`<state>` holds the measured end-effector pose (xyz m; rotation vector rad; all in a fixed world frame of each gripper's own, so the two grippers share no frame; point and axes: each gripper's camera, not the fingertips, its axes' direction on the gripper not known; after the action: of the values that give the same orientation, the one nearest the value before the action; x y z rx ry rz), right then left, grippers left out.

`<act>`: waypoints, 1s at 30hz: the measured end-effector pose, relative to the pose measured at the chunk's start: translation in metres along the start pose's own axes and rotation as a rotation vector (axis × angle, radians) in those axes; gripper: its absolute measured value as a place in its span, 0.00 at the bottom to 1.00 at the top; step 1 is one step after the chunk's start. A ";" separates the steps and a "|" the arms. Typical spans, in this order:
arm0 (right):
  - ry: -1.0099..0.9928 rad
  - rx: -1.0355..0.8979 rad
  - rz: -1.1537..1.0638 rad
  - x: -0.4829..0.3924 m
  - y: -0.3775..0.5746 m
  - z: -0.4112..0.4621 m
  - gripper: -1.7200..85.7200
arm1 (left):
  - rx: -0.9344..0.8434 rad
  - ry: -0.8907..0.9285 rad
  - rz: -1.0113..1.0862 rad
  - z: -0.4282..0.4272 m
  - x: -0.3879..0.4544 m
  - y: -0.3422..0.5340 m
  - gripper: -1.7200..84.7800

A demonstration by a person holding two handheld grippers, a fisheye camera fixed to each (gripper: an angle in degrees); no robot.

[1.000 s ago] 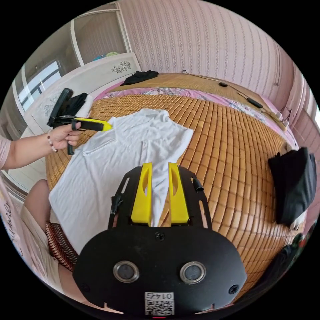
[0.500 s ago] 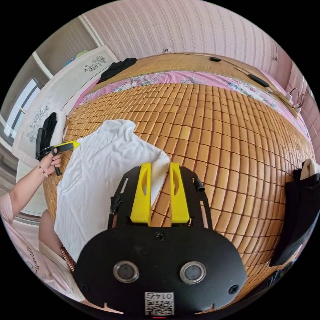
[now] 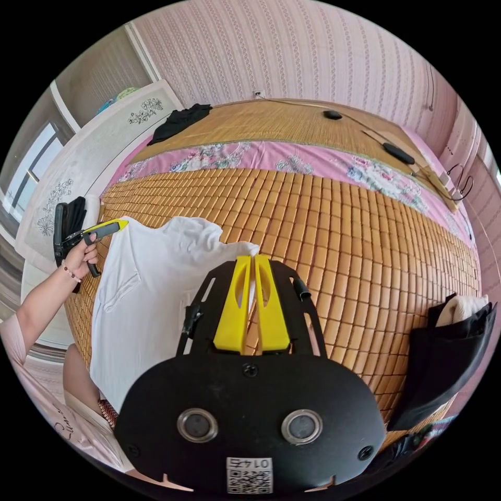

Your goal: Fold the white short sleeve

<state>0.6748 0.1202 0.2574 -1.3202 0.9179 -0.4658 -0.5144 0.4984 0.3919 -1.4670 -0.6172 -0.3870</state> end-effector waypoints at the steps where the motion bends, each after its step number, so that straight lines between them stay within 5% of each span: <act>1: 0.007 0.006 -0.003 0.000 -0.002 -0.003 0.03 | 0.017 0.002 0.009 -0.004 0.002 -0.003 0.01; 16: 0.015 0.029 -0.005 0.007 0.044 -0.062 0.03 | 0.044 0.055 0.017 -0.063 -0.003 0.022 0.01; 25: -0.168 0.151 -0.048 -0.048 0.198 -0.184 0.03 | 0.023 0.197 0.162 -0.181 0.012 0.143 0.01; 30: -0.188 0.002 0.085 -0.080 0.320 -0.165 0.03 | -0.060 0.209 0.148 -0.222 0.025 0.258 0.01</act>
<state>0.4342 0.1518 -0.0200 -1.2939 0.8132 -0.2718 -0.3076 0.3034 0.2031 -1.4959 -0.3305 -0.4394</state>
